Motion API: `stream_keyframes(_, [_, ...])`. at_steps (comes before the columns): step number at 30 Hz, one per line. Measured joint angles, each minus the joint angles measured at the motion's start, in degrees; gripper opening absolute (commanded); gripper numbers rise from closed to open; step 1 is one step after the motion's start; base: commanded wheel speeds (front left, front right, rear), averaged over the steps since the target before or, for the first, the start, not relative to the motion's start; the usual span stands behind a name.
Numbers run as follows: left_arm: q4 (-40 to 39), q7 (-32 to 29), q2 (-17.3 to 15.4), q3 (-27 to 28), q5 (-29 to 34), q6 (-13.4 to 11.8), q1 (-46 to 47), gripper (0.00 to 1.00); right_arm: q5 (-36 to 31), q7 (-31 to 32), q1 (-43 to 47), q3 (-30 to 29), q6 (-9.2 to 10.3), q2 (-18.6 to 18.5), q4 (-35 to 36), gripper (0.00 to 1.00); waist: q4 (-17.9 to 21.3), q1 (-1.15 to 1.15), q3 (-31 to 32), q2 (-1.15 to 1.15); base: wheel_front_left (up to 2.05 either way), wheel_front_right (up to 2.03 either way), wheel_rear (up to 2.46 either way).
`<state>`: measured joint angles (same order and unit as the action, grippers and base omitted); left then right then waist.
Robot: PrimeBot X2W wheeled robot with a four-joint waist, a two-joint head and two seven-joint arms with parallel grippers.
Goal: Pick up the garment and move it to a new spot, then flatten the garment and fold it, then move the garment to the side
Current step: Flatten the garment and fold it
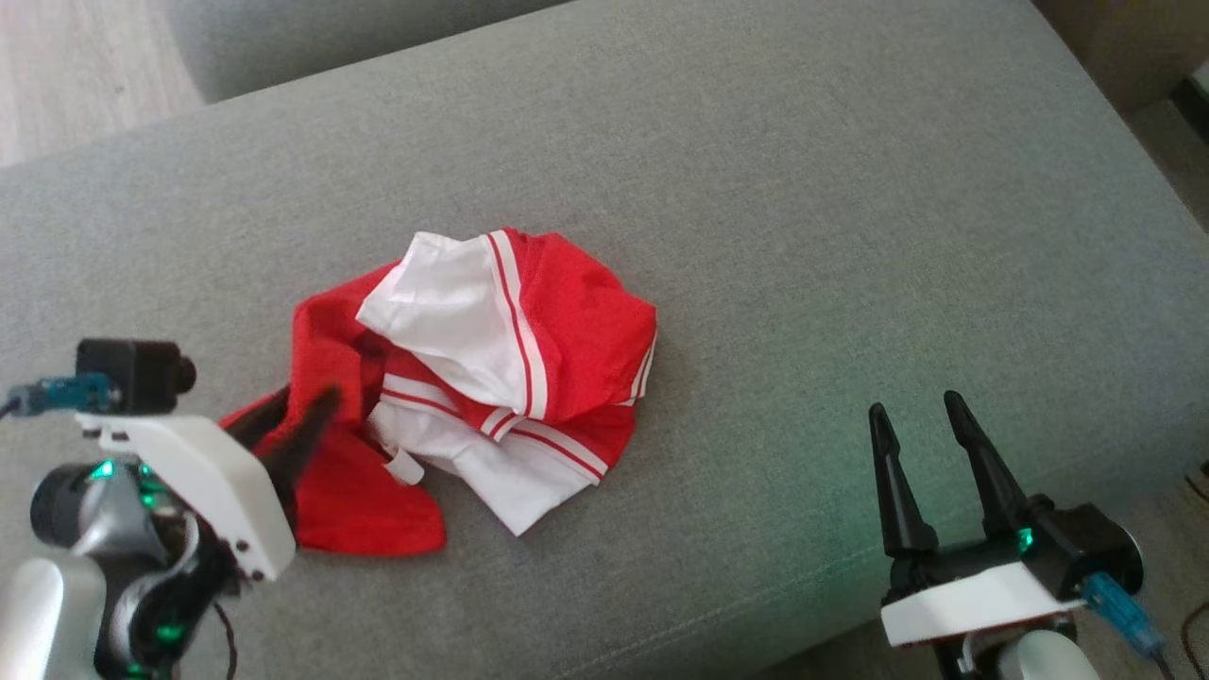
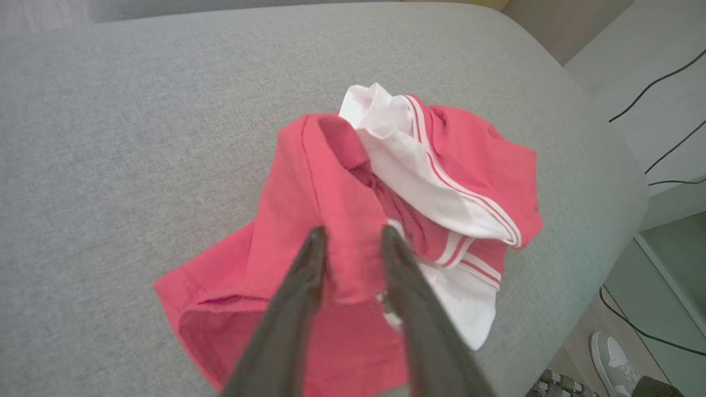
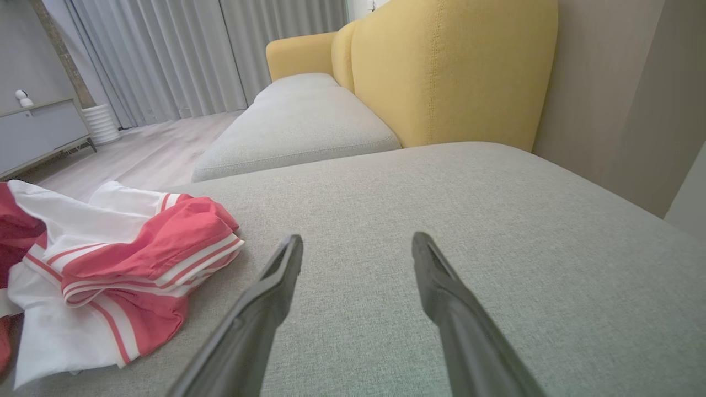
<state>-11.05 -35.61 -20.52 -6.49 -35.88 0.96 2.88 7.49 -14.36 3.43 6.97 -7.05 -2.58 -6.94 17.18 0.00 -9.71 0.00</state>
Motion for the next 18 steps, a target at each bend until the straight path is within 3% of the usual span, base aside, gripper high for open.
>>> stream_keyframes(1, [0.47, 0.09, -0.01, 0.05, 0.0, -0.02, 0.52, 0.0, 0.0, 0.0, -0.03, 0.0, 0.0, 0.0, 0.0, 1.0, 0.15, 0.0, -0.19, 0.0, 0.0, 0.0, 0.0])
stream_keyframes(11, [3.22, -0.63, -0.52, 3.46, -3.26, -0.08, 6.87, 0.0, 0.1, 0.0, -0.44, 0.2, 0.0, 0.0, 0.09, 1.0, 1.28, 0.0, -1.33, 0.0, 0.0, 0.0, 0.0])
stream_keyframes(15, [6.53, -1.6, -2.03, 5.42, -3.96, -1.03, 11.08, 0.0, 0.08, 0.0, -0.6, 0.21, 0.0, 0.0, 0.93, 1.0, 1.52, 0.0, -1.9, 0.0, 0.0, 0.0, 0.0])
stream_keyframes(18, [12.32, -0.99, -4.45, 5.47, -0.8, -1.58, 15.6, 0.0, 0.07, 0.0, -1.16, 0.43, 0.0, 0.0, 1.62, 1.0, 1.78, 0.0, -2.39, 0.0, 0.0, 0.0, 0.0])
